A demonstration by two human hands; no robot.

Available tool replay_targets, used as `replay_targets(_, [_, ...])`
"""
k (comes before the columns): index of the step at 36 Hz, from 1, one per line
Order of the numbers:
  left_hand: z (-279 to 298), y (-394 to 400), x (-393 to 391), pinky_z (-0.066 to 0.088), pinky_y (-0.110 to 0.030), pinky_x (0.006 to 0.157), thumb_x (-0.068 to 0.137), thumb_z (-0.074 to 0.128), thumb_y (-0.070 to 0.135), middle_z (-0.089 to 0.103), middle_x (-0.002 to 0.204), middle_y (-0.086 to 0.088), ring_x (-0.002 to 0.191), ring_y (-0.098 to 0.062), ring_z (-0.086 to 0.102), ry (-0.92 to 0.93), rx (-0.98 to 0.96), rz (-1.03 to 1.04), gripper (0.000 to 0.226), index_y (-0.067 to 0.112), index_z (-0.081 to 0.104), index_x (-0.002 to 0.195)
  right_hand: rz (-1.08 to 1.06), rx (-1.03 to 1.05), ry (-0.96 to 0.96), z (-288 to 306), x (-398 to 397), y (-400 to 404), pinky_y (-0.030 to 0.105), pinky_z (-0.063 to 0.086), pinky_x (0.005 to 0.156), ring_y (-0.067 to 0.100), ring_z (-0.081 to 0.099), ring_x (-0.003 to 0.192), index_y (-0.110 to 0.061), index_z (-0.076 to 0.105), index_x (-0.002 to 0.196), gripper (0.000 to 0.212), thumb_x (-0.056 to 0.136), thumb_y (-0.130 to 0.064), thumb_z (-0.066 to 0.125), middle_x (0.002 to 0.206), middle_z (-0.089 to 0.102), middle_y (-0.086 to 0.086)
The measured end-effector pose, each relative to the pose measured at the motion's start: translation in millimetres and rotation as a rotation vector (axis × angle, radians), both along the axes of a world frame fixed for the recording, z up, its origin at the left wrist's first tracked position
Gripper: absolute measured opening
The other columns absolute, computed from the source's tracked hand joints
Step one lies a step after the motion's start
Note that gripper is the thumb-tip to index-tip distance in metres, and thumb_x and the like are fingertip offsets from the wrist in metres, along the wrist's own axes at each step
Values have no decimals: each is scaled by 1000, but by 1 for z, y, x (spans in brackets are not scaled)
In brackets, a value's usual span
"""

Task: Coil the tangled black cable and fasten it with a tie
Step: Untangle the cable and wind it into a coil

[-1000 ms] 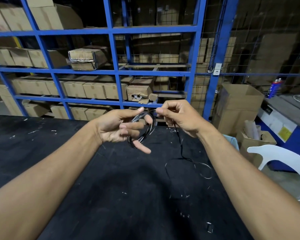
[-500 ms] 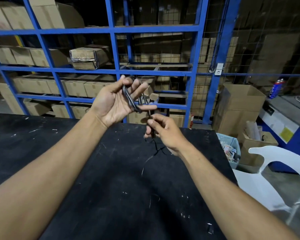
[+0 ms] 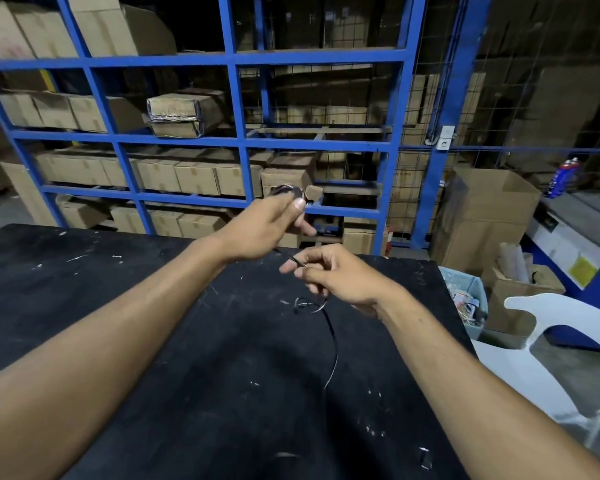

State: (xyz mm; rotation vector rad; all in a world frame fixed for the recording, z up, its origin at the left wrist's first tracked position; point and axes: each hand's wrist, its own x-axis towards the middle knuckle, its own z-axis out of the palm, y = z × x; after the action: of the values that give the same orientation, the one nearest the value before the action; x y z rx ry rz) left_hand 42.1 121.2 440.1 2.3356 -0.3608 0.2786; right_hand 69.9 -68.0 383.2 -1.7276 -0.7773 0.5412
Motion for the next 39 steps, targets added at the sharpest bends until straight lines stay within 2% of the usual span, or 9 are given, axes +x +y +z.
replay_targets(4, [-8, 1, 3, 40, -26, 67, 113, 36, 37, 67, 77, 14, 71, 4, 62, -110, 424, 58, 35, 26, 49, 83, -59, -21, 29, 2, 5, -10, 15, 34, 50, 6, 45, 51, -1, 71, 124, 23, 104, -1, 59, 60, 61, 4])
replay_targets(12, [-21, 17, 6, 36, -37, 68, 112, 35, 39, 56, 74, 4, 67, -9, 52, -53, 665, 103, 39, 15, 56, 91, -75, -33, 5, 12, 22, -43, 21, 37, 54, 7, 49, 54, -13, 75, 119, 24, 97, -5, 71, 51, 57, -8])
replay_targets(15, [-14, 25, 4, 44, -39, 73, 112, 38, 39, 62, 78, -9, 72, -22, 61, 119, 498, 112, 44, 7, 56, 87, -179, 23, -30, 14, 35, -57, 21, 39, 56, 14, 45, 58, -11, 80, 109, 17, 94, -5, 75, 53, 52, -8])
replay_targets(18, [-12, 26, -4, 48, -34, 71, 114, 35, 38, 53, 56, -10, 55, -20, 67, 394, 133, -10, 45, 8, 51, 83, -242, 121, -71, 17, 45, -68, 14, 37, 51, 16, 42, 60, -11, 83, 98, 8, 92, -7, 78, 64, 56, 9])
replay_targets(23, [-9, 15, -17, 42, -72, 105, 113, 38, 30, 40, 45, -2, 46, -20, 57, 736, -437, -299, 40, 4, 61, 94, -363, 193, -259, 15, 54, -64, 20, 42, 61, 15, 49, 65, -18, 83, 89, 4, 90, -15, 82, 73, 63, 9])
replay_targets(26, [-12, 11, -19, 42, -75, 107, 113, 38, 31, 46, 48, -2, 56, -25, 71, 803, -555, -380, 40, 0, 64, 110, -438, 254, -314, 12, 61, -58, 18, 45, 66, 4, 50, 60, -16, 83, 90, 2, 89, -15, 83, 64, 60, -5])
replay_targets(30, [-18, 7, -18, 56, -61, 95, 107, 46, 37, 77, 88, -23, 102, -51, 75, 853, -694, -444, 41, 5, 71, 109, -501, 320, -340, 8, 65, -53, 23, 43, 66, 7, 47, 61, -14, 81, 90, 3, 89, -17, 83, 67, 55, 3])
replay_targets(33, [-24, 5, -16, 51, -65, 98, 108, 44, 39, 71, 127, -30, 119, -54, 67, 875, -743, -504, 41, 8, 71, 107, -522, 324, -366, 8, 67, -49, 19, 45, 64, 4, 50, 60, -21, 81, 85, 5, 89, -18, 84, 64, 57, -2])
replay_targets(39, [-33, -3, -15, 36, -77, 105, 109, 39, 39, 68, 137, -26, 125, -50, 65, 867, -902, -632, 49, 6, 68, 131, -518, 351, -340, -3, 68, -40, 19, 46, 63, 6, 51, 61, -21, 79, 83, 10, 90, -15, 82, 65, 63, -4])
